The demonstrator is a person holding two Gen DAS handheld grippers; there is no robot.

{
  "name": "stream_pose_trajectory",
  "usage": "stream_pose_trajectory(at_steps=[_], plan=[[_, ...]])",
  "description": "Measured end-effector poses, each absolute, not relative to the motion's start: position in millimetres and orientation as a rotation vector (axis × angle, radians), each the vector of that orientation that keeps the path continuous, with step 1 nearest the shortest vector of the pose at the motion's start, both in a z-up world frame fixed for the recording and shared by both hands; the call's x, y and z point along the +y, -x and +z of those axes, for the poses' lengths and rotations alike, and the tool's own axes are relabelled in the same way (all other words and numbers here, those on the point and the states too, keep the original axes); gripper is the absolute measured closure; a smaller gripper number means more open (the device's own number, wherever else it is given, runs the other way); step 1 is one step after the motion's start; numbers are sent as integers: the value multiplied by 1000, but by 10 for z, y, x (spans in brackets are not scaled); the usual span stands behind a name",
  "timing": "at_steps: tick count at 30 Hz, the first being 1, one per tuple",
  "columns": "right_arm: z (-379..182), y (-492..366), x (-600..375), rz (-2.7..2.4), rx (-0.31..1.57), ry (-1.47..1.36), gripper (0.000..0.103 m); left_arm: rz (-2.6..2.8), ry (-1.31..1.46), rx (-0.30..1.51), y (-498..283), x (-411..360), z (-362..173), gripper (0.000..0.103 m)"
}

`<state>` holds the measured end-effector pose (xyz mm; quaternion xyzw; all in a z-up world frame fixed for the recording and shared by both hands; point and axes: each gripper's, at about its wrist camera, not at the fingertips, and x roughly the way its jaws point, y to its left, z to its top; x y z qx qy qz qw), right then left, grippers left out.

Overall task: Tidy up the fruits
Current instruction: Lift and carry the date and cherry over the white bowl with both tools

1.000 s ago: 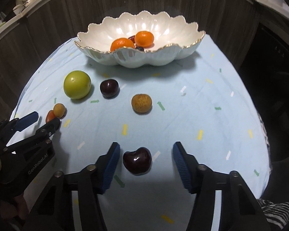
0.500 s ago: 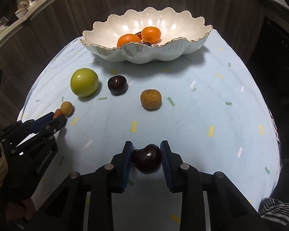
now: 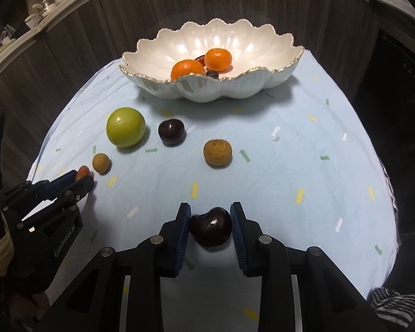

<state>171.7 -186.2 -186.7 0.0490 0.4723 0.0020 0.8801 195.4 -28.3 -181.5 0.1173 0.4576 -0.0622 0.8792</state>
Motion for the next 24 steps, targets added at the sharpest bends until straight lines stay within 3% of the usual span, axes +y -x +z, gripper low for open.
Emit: stream_pose_trajectory(at_steps=[24], plan=[[-1531, -1838, -2055, -18, 896, -139, 72, -138, -218, 912, -2026, -438, -1502, 84]])
